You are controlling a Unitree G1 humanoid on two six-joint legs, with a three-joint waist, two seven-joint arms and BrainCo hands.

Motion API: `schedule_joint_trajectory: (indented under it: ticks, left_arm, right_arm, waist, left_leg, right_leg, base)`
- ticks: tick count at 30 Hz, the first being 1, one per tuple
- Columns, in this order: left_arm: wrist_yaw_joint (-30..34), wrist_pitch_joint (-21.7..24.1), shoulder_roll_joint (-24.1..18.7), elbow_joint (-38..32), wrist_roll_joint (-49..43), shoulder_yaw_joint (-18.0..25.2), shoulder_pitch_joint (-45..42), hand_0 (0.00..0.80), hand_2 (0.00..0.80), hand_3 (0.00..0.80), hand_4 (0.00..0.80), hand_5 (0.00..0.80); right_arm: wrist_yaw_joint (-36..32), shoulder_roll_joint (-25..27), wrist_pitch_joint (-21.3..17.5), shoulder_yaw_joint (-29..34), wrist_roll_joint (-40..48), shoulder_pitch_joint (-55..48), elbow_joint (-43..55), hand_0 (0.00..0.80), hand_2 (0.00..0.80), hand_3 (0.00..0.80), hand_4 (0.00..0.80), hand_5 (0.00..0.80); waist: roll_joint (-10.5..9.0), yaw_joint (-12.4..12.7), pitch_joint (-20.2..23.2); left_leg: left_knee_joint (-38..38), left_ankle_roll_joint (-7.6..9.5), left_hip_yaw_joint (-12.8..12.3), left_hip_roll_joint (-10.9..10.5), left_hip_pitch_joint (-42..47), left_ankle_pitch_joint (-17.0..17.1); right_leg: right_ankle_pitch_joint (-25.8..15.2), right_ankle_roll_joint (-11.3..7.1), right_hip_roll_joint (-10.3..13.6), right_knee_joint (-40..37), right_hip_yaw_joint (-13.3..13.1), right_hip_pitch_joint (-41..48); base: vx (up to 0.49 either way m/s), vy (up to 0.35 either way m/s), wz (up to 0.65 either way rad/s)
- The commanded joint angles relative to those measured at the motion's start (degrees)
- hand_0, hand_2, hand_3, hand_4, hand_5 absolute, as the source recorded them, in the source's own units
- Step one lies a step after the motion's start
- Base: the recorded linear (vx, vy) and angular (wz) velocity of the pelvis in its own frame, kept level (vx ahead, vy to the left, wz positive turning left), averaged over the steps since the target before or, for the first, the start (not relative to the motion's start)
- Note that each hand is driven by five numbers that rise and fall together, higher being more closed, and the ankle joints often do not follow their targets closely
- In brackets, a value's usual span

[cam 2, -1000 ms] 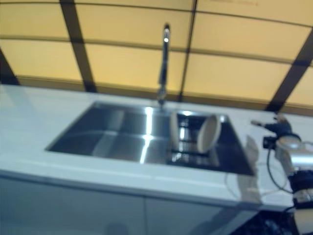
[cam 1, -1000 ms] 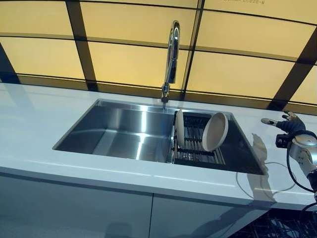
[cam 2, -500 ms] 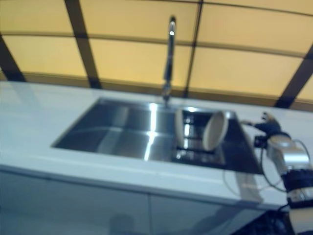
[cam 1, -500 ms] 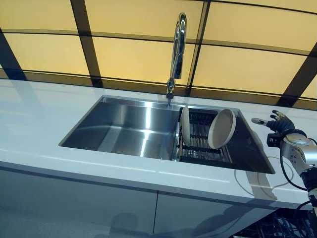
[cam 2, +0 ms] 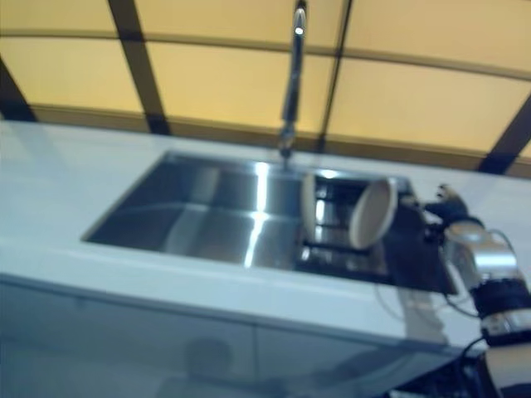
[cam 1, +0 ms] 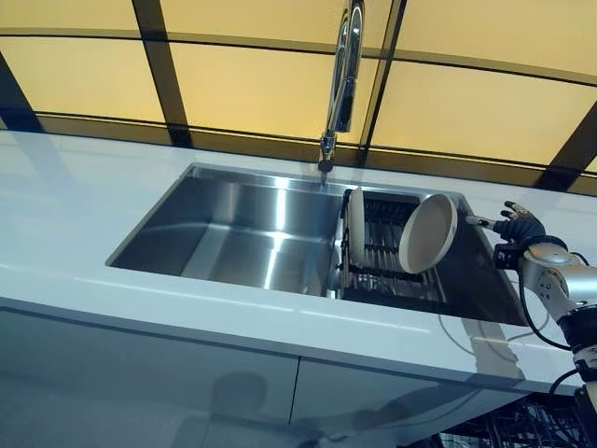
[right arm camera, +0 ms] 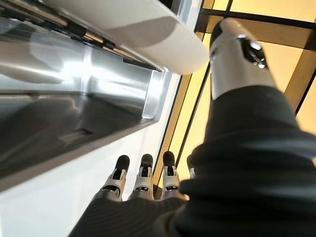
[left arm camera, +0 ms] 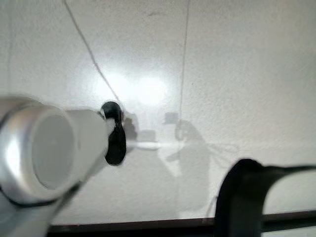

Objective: Take plates into dishwasher

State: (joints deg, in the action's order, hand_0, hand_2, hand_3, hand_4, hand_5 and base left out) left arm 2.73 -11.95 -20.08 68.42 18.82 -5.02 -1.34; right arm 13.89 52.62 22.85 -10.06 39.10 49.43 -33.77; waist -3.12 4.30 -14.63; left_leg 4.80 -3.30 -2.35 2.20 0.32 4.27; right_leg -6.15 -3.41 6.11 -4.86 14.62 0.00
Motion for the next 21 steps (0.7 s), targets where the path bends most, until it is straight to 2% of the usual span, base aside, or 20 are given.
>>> schedule_joint_trajectory:
  ticks: [1, 21]
  left_arm:
    - [-0.52, 0.22, -1.72, 1.13, -1.29, -3.81, 1.16, 0.0, 0.0, 0.0, 0.0, 0.0]
    - [-0.49, 0.89, -1.3, 0.73, -0.07, -4.5, 0.75, 0.0, 0.0, 0.0, 0.0, 0.0]
  right_arm:
    - [1.52, 1.39, -1.29, -3.91, 1.0, 8.0, 2.99, 0.0, 0.0, 0.0, 0.0, 0.0]
    - [3.03, 0.17, 0.07, -5.96, 1.31, 10.55, 3.86, 0.0, 0.0, 0.0, 0.0, 0.0]
  waist:
    - [-0.76, 1.99, 0.52]
    - [-1.06, 2.7, -0.19]
  left_leg:
    - [-0.59, 1.94, -1.14, -1.77, 0.67, -4.97]
    - [-0.11, 1.63, -0.95, -1.66, 0.57, -4.41]
  right_leg:
    - [2.71, -4.67, 1.57, 3.72, -0.05, -1.87]
    - [2.88, -4.26, 1.19, 2.96, 0.68, -0.73]
  base:
    - [0.0, 0.0, 0.0]
    - [0.0, 0.0, 0.02]
